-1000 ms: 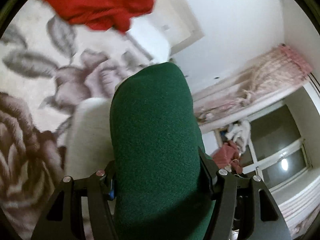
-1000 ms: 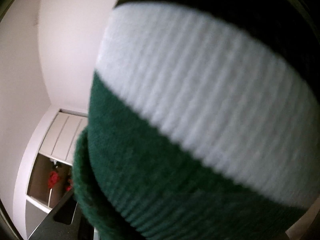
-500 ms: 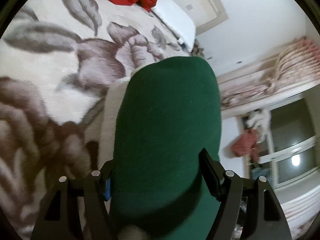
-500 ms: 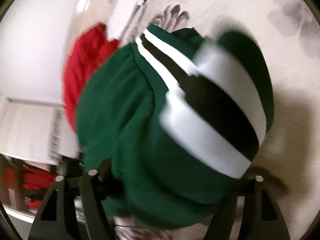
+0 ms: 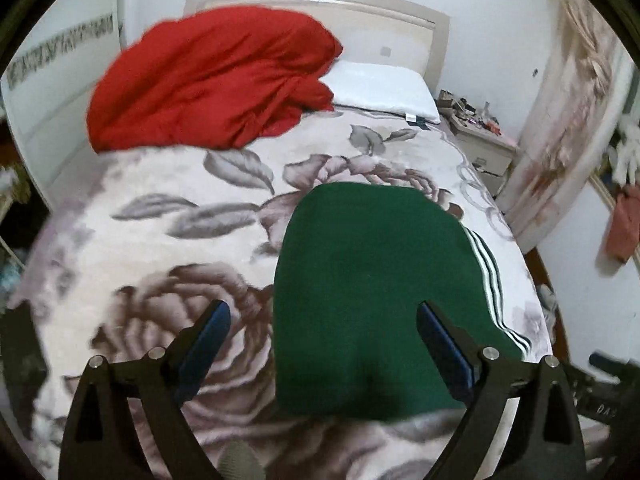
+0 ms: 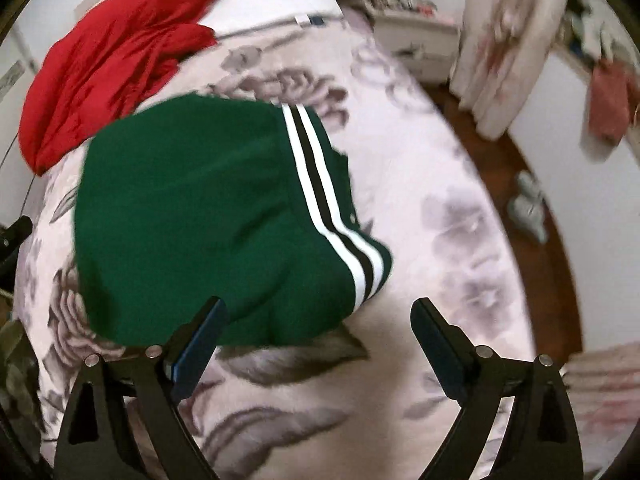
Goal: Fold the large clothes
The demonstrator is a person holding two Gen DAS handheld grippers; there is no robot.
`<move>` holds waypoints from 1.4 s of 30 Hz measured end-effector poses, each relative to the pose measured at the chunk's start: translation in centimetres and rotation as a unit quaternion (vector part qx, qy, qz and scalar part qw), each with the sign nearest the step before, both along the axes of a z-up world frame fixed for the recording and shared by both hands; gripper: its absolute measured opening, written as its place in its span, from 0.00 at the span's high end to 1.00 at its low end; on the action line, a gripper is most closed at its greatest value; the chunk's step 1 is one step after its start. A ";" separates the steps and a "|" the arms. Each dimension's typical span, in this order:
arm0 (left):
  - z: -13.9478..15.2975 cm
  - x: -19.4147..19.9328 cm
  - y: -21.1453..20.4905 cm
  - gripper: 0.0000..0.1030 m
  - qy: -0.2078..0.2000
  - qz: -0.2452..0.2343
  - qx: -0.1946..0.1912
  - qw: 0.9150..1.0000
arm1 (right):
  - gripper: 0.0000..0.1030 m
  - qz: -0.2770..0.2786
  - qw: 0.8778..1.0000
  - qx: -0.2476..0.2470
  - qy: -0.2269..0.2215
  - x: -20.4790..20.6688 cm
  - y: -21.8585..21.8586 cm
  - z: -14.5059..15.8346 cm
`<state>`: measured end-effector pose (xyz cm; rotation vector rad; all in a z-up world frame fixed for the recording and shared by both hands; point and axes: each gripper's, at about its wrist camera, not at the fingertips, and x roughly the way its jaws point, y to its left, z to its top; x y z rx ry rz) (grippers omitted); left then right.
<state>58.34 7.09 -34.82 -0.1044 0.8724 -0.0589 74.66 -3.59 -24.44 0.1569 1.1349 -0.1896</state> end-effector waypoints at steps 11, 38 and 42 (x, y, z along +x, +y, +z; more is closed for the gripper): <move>13.9 -12.0 -3.2 0.08 -0.038 0.010 0.023 0.999 | 0.08 0.032 0.997 -0.020 -0.063 -13.0 -2.4 21.2; 30.5 -32.6 -6.9 0.08 -0.101 0.034 0.042 0.993 | 0.05 0.076 0.974 -0.068 -0.201 -45.1 -4.8 48.6; 31.1 -34.3 -7.1 0.08 -0.111 0.039 0.043 0.992 | 0.04 0.076 0.971 -0.075 -0.215 -47.5 -5.3 49.8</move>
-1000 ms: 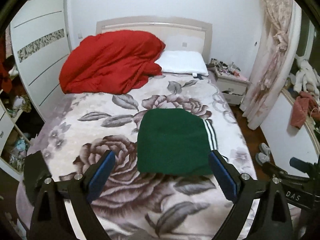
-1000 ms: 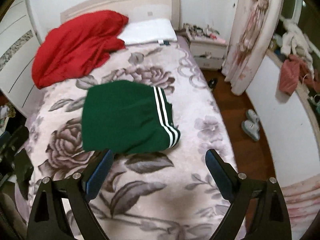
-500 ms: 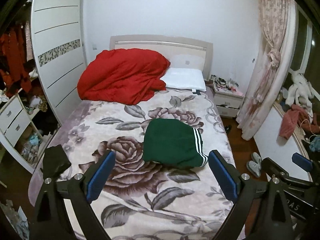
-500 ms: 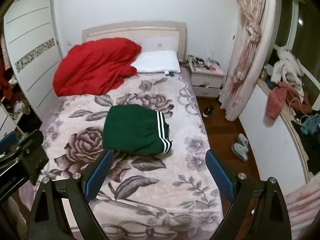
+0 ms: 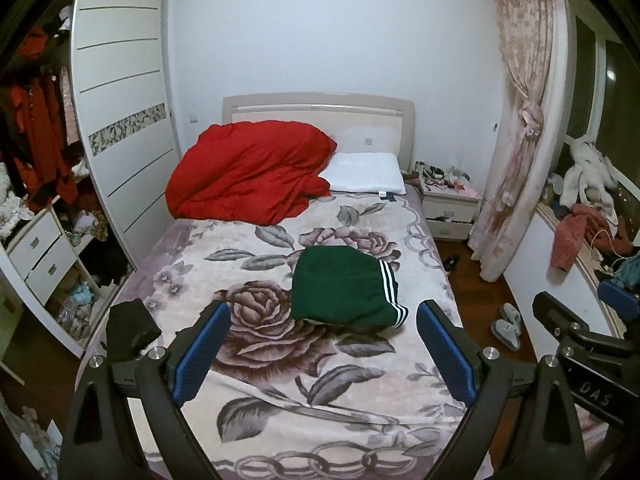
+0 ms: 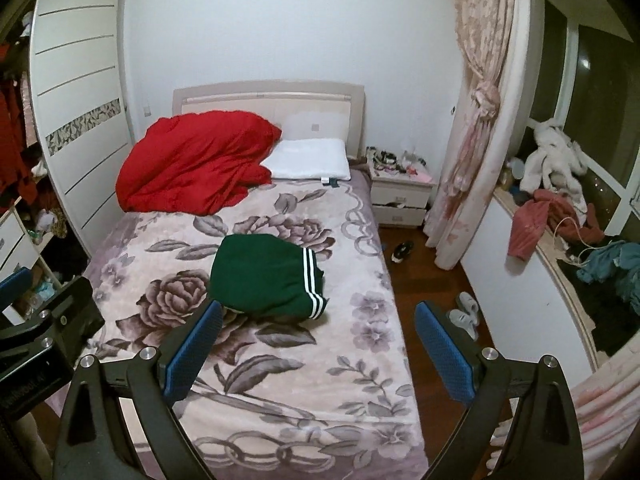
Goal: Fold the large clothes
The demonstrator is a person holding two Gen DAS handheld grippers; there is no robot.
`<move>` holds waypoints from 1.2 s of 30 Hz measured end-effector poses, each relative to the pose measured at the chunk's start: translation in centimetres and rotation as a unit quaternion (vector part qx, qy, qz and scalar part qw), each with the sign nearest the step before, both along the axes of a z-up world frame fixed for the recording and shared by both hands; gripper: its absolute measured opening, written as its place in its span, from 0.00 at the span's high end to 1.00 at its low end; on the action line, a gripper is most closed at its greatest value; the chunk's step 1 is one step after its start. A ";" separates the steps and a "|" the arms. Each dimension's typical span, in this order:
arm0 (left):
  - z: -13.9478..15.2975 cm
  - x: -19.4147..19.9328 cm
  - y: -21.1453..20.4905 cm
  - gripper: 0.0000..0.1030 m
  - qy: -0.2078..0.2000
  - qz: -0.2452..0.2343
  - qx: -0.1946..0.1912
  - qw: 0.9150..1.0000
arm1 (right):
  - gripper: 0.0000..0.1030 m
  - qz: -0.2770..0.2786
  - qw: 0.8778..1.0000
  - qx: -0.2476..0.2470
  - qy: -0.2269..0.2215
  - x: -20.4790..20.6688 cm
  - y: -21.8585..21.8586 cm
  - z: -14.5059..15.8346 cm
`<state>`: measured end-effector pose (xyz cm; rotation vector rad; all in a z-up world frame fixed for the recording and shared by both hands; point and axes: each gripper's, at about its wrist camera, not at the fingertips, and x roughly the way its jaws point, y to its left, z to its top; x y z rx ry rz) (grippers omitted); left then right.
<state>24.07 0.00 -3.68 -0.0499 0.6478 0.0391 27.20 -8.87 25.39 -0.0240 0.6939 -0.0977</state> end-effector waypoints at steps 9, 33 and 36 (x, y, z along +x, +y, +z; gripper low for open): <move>0.5 -1.8 0.0 0.08 -0.011 0.005 0.005 1.000 | 0.01 0.000 1.000 -0.005 -0.024 -3.4 -0.4 2.1; 1.4 -4.0 0.6 0.04 -0.031 0.016 0.006 0.999 | 0.00 0.011 0.999 -0.001 -0.039 -4.9 -0.4 2.8; 1.5 -4.2 0.6 0.04 -0.031 0.018 0.003 0.999 | 0.00 0.011 0.999 -0.002 -0.040 -4.7 -0.4 2.7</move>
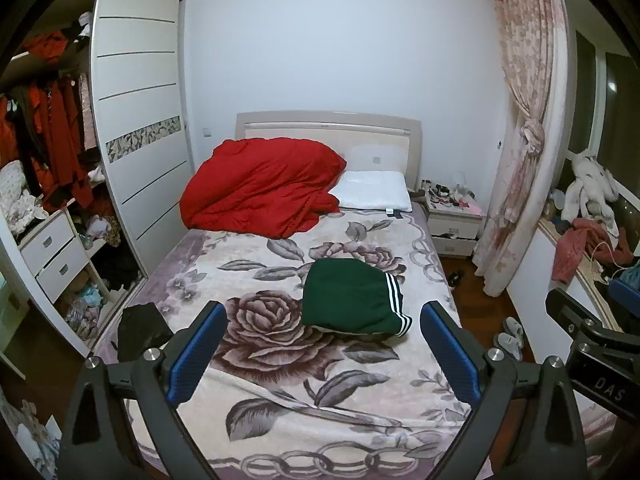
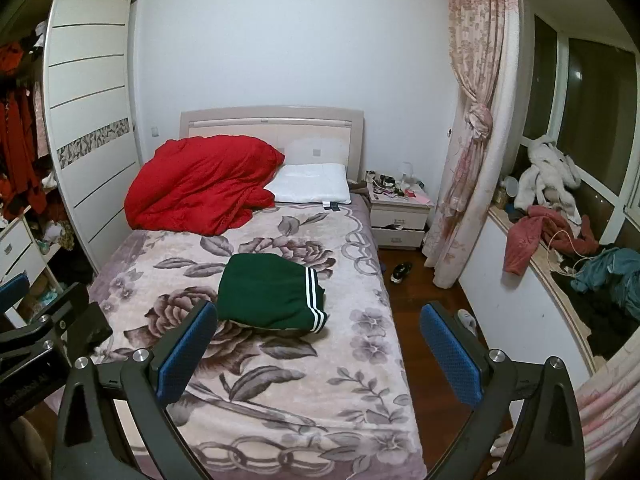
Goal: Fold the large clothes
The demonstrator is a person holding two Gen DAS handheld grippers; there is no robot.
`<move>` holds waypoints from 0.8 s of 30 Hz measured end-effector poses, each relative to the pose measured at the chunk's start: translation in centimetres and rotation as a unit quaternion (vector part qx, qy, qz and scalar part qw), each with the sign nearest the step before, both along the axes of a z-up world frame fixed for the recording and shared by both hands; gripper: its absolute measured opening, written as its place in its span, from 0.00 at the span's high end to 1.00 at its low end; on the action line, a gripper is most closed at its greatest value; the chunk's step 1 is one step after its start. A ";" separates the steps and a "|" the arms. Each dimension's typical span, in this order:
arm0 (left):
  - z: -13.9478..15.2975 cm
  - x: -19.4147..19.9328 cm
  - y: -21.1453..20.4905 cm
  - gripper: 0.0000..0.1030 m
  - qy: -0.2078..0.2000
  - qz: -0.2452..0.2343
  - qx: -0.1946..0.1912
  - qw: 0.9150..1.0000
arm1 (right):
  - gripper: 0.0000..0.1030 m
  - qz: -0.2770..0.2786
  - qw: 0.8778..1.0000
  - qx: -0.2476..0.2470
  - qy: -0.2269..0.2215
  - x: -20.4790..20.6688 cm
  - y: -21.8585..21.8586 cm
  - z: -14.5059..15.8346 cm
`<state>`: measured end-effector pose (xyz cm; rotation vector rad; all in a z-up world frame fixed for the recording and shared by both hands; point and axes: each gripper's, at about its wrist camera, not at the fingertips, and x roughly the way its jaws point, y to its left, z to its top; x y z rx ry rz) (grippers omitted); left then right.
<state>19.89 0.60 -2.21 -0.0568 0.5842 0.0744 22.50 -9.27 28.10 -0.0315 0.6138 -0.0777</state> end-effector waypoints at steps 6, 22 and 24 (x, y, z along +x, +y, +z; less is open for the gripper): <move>0.2 -0.3 0.0 0.04 -0.003 0.002 -0.001 1.000 | 0.00 0.000 1.000 0.004 0.000 -0.7 0.0 -0.3; 0.5 -0.3 -0.1 0.04 -0.005 0.004 0.000 1.000 | 0.00 -0.001 1.000 0.004 -0.001 -1.1 0.1 -0.7; 0.5 -0.4 -0.1 0.04 -0.004 0.004 0.000 1.000 | 0.00 -0.002 1.000 0.004 -0.001 -1.3 0.1 -0.8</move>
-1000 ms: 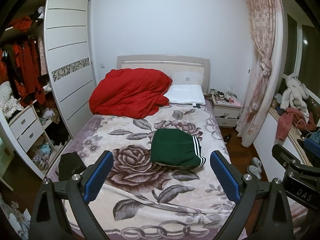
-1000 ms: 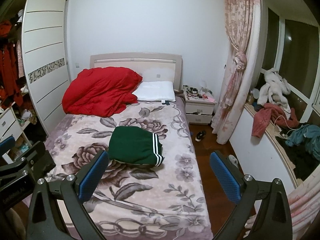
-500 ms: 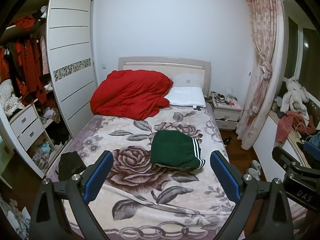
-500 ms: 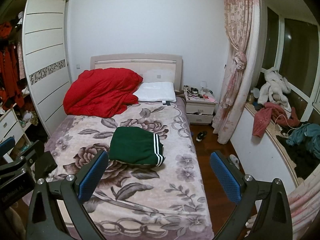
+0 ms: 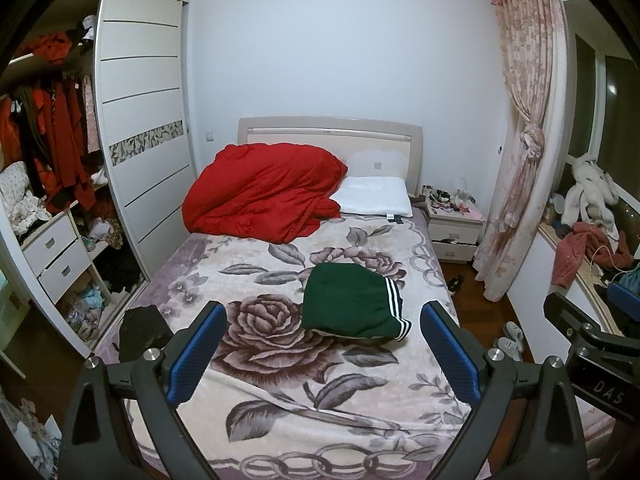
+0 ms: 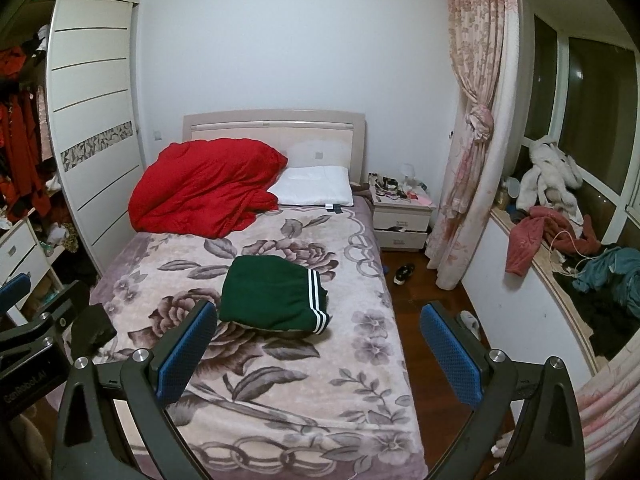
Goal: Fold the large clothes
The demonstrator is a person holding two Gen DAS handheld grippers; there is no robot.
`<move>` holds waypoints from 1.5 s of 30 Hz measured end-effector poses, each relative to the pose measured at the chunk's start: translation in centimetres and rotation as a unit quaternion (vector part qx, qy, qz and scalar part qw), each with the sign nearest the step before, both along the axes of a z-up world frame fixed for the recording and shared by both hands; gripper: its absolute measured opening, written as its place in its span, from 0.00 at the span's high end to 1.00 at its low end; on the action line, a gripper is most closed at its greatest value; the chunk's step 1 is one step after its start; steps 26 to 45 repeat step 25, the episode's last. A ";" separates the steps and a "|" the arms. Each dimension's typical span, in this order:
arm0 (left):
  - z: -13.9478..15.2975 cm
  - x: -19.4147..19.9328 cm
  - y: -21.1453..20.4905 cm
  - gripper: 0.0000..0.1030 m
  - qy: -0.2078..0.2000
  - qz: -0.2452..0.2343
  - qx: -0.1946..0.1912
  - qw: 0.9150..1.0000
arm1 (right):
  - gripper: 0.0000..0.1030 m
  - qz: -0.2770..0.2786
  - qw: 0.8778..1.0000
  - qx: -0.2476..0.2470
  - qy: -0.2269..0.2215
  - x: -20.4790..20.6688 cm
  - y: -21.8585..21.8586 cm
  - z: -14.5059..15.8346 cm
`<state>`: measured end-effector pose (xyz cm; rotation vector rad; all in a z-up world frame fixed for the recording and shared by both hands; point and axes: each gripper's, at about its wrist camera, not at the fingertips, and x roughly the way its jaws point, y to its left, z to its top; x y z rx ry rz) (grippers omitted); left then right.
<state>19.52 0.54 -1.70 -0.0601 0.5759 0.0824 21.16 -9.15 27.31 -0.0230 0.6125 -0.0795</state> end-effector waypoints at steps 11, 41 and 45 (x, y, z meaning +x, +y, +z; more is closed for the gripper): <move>0.5 -0.1 0.1 0.04 0.000 0.002 -0.001 1.000 | 0.00 -0.002 1.000 0.001 0.001 -1.0 0.2 -0.3; 0.7 -0.5 0.3 0.04 -0.003 0.005 -0.001 1.000 | 0.00 -0.006 1.000 0.001 0.001 -2.3 0.4 -0.6; 0.7 -0.5 0.3 0.04 -0.003 0.005 -0.001 1.000 | 0.00 -0.006 1.000 0.001 0.001 -2.3 0.4 -0.6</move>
